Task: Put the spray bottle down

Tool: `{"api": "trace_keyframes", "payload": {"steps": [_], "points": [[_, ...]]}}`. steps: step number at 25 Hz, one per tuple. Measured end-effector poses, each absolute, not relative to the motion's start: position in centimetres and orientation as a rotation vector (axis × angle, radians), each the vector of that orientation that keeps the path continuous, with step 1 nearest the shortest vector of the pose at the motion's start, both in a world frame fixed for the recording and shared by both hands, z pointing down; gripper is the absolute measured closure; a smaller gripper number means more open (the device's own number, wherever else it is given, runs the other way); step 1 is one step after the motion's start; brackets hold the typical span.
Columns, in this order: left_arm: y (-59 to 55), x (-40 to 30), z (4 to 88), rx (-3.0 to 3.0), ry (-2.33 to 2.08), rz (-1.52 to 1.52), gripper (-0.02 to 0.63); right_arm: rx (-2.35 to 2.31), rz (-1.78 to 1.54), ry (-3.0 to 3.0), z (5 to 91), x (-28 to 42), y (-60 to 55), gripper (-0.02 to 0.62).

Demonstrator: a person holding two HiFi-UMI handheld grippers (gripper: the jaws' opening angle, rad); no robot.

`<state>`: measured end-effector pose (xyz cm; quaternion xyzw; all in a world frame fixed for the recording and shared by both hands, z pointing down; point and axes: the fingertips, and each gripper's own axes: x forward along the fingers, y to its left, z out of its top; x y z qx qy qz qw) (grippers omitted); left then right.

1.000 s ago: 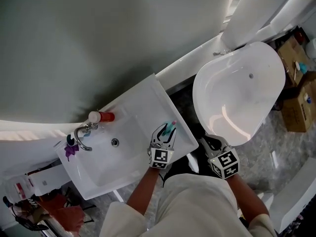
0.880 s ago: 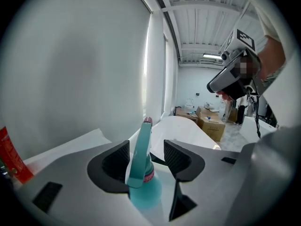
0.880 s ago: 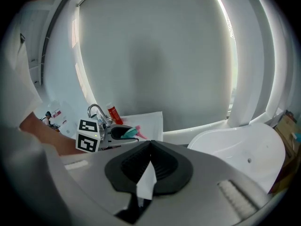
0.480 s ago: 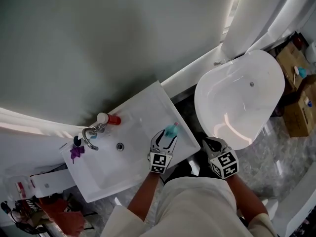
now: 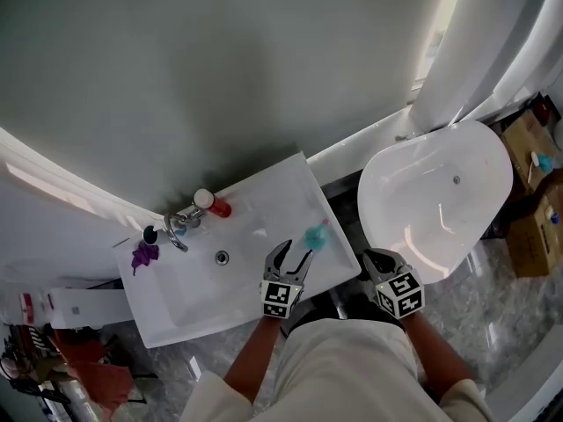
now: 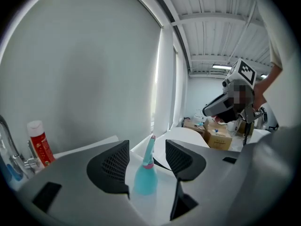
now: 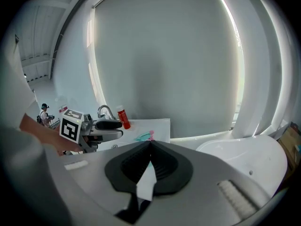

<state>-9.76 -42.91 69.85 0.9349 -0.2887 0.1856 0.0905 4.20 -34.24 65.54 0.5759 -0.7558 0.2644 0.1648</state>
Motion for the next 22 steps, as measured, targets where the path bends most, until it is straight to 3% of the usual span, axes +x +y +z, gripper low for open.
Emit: {"api": "trace_keyframes", "payload": {"steps": [9, 22], "points": [[-40.3, -12.9, 65.8, 2.645, -1.134, 0.509, 0.457, 1.534, 0.678, -2.272, 63.9, 3.9, -33.5, 0.584], [-31.4, -13.5, 62.1, 2.479, -1.404, 0.532, 0.509, 1.395, 0.509, -2.400, 60.7, 6.7, -28.3, 0.584]]}}
